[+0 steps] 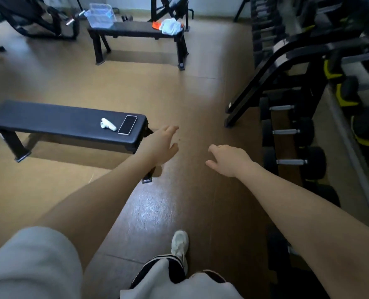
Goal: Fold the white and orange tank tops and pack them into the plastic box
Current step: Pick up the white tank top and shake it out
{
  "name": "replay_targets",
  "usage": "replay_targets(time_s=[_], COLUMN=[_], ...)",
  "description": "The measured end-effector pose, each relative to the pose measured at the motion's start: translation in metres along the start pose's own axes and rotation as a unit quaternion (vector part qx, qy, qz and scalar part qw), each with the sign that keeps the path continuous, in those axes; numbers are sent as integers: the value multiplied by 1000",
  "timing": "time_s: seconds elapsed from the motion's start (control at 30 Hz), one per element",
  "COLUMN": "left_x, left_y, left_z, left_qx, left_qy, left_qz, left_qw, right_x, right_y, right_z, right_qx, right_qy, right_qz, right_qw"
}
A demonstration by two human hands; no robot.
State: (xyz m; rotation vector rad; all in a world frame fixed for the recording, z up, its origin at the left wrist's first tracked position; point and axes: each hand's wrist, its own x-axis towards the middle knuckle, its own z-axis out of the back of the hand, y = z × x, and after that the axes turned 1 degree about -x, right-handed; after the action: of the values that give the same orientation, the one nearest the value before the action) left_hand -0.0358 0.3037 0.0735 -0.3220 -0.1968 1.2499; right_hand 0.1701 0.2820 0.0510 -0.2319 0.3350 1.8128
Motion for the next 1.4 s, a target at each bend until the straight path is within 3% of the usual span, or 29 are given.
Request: replay_targets(time_s=[0.27,0.43,0.7,0.9,1.13,1.4], left_x=[182,273,476,617,756,933], left_y=[60,93,134,154,234,348], left_z=[59,56,51,85,103,116], left_qx=[-42,-30,-40,-70,-105,-118], left_qy=[-6,41,54,4,1,21], left_qz=[-30,-37,10,51,114,119], left_qw=[999,998,998,996,988,986], right_x=[156,242,431,579,738,954], right_y=[-35,-65,-139,-188,-204,-211], right_z=[89,117,173,265,315,355], right_qx=[32,35,-3,0,-12,-11], right_qy=[-28,-14,24,13,32,78], right_qz=[-54,-78,-22,18,65,69], right_qw=[998,996,999,1000,997,995])
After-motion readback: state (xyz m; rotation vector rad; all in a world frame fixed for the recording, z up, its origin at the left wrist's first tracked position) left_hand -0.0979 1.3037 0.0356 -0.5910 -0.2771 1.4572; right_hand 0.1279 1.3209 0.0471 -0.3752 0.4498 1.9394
